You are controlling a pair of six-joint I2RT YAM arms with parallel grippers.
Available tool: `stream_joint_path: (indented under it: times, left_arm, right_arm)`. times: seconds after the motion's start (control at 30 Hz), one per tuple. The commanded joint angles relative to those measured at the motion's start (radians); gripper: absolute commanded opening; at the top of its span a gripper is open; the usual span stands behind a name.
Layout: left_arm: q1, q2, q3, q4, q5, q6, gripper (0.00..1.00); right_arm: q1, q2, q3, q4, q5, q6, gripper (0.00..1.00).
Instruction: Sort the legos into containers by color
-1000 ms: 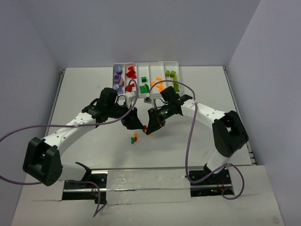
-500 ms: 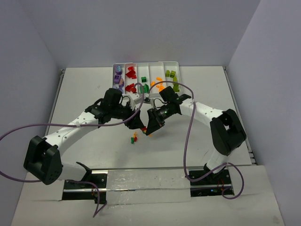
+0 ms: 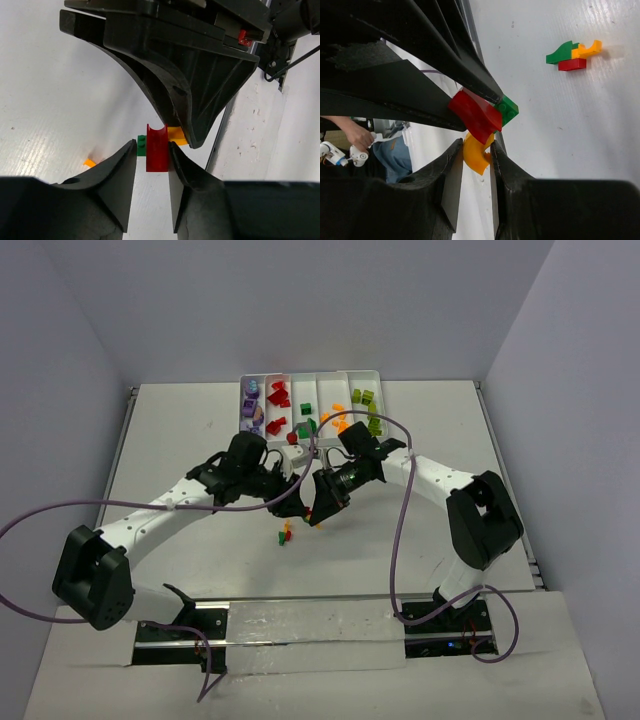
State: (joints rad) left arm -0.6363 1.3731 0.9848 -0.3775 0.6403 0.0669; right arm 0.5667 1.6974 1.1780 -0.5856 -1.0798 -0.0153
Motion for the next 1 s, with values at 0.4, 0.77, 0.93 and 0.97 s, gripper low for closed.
stream_joint_path:
  times: [0.4, 0.77, 0.93, 0.97]
  left_arm:
    - [-0.008, 0.029, 0.067, 0.050, -0.063, -0.104, 0.00]
    - [-0.008, 0.043, 0.078, 0.083, -0.081, -0.194, 0.00]
    - [-0.009, 0.043, 0.076, 0.089, -0.109, -0.174, 0.00]
    - [-0.009, 0.042, 0.073, 0.092, -0.111, -0.172, 0.00]
  right_arm:
    - [0.005, 0.003, 0.038, -0.011, 0.014, -0.002, 0.00]
    - [0.010, 0.011, 0.041, -0.017, 0.037, -0.002, 0.00]
    - [0.012, 0.008, 0.037, -0.017, 0.038, -0.005, 0.00]
    - [0.012, 0.007, 0.037, -0.017, 0.037, -0.005, 0.00]
